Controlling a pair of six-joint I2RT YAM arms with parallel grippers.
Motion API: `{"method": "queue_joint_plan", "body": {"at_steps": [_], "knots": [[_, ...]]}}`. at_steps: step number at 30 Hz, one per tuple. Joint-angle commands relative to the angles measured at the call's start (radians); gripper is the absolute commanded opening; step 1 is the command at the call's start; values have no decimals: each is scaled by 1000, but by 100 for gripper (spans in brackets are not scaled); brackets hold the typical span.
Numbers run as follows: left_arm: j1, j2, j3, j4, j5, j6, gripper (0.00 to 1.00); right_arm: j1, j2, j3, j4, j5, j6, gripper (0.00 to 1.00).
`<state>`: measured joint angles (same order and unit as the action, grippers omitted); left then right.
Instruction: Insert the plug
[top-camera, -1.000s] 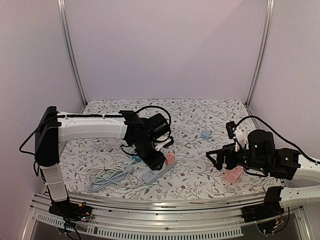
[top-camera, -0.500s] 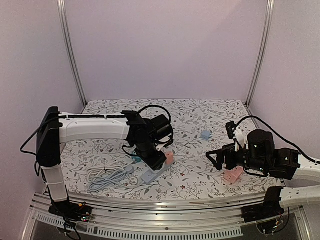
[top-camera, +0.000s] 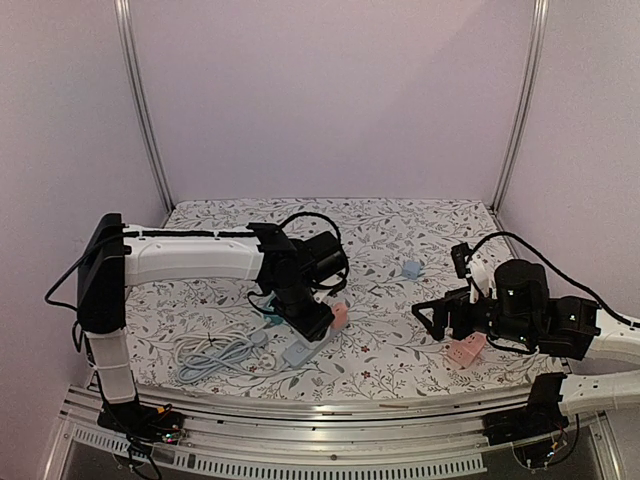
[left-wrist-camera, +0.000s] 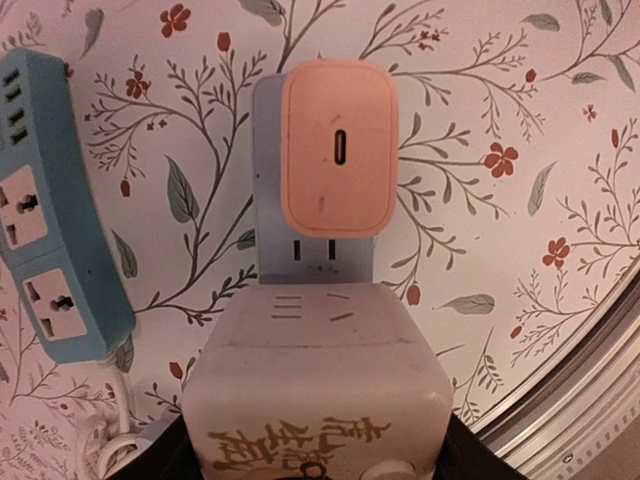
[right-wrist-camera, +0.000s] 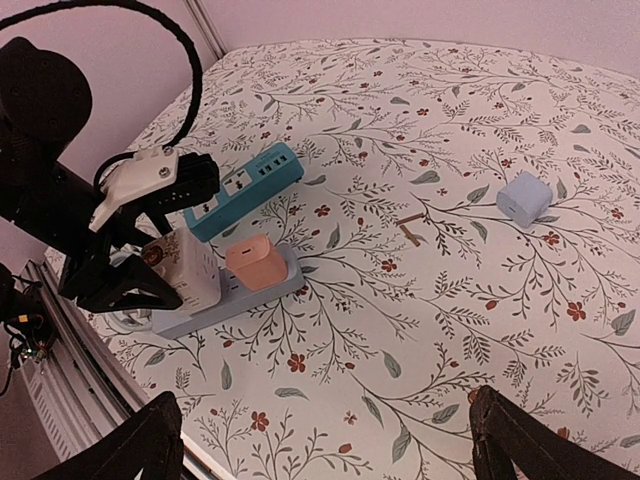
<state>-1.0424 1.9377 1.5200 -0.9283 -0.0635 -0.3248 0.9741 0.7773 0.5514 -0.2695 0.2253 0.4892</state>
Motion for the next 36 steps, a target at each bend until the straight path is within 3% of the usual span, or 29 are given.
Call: {"method": "queue_joint_plan", "body": {"at_steps": [1, 36], "knots": [[4, 36, -5, 19, 3, -32, 0, -2, 5, -15, -9, 8, -1, 99], [36, 50, -147, 168, 55, 6, 0, -3, 21, -15, -9, 6, -3, 99]]}}
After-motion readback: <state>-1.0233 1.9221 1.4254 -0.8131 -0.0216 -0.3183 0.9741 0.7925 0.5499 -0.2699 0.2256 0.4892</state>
